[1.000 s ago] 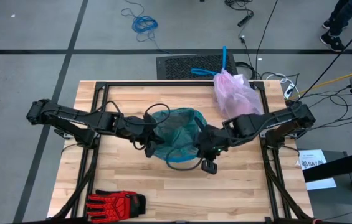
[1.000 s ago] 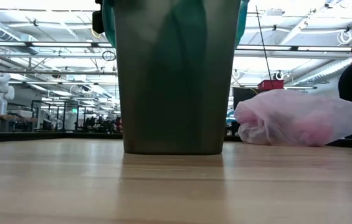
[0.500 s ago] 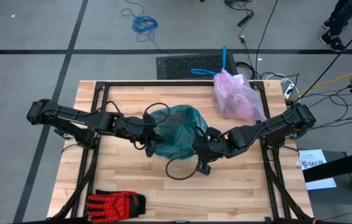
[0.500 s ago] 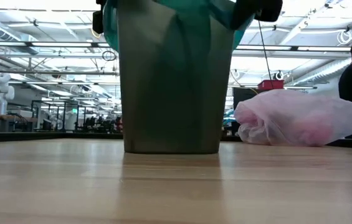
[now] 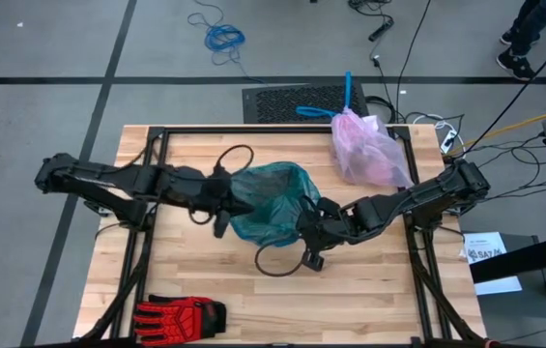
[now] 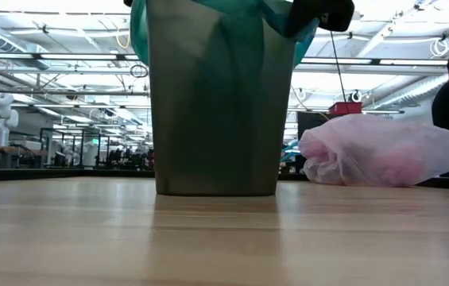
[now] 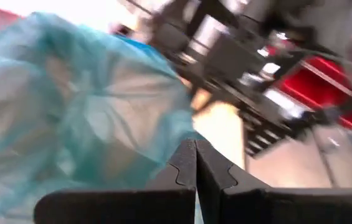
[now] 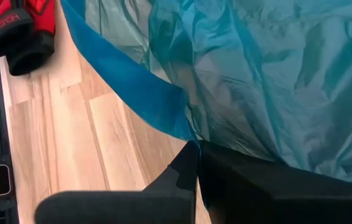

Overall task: Place trash/remove bag and relplace
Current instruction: Insert the blue trash bag into the black trash bin

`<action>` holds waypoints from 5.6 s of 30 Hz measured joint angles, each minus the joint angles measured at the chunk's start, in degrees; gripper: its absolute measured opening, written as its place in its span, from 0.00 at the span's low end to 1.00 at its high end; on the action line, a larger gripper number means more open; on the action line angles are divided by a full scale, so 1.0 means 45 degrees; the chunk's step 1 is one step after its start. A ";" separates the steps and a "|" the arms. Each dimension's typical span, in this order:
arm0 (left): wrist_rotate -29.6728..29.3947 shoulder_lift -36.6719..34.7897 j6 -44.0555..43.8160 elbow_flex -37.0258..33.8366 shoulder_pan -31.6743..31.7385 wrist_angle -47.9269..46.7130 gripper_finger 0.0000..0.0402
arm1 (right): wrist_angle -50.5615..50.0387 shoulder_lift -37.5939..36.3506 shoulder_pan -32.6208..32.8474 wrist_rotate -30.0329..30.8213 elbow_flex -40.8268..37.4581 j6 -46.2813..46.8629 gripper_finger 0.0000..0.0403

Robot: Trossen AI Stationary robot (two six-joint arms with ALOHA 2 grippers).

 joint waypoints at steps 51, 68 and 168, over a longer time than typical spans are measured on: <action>0.0085 0.0140 0.0355 0.0049 -0.0146 -0.2582 0.00 | 0.0087 0.0000 -0.0257 -0.0283 0.0010 0.0126 0.00; -0.0514 0.0371 -0.0988 -0.0017 -0.1809 -0.4746 0.00 | 0.0078 0.0000 -0.0267 -0.0392 0.0010 0.0296 0.00; -0.1298 0.2051 -0.1316 0.0564 -0.1306 -0.5756 0.00 | 0.0308 0.0343 -0.1412 -0.0391 -0.1218 -0.0433 0.00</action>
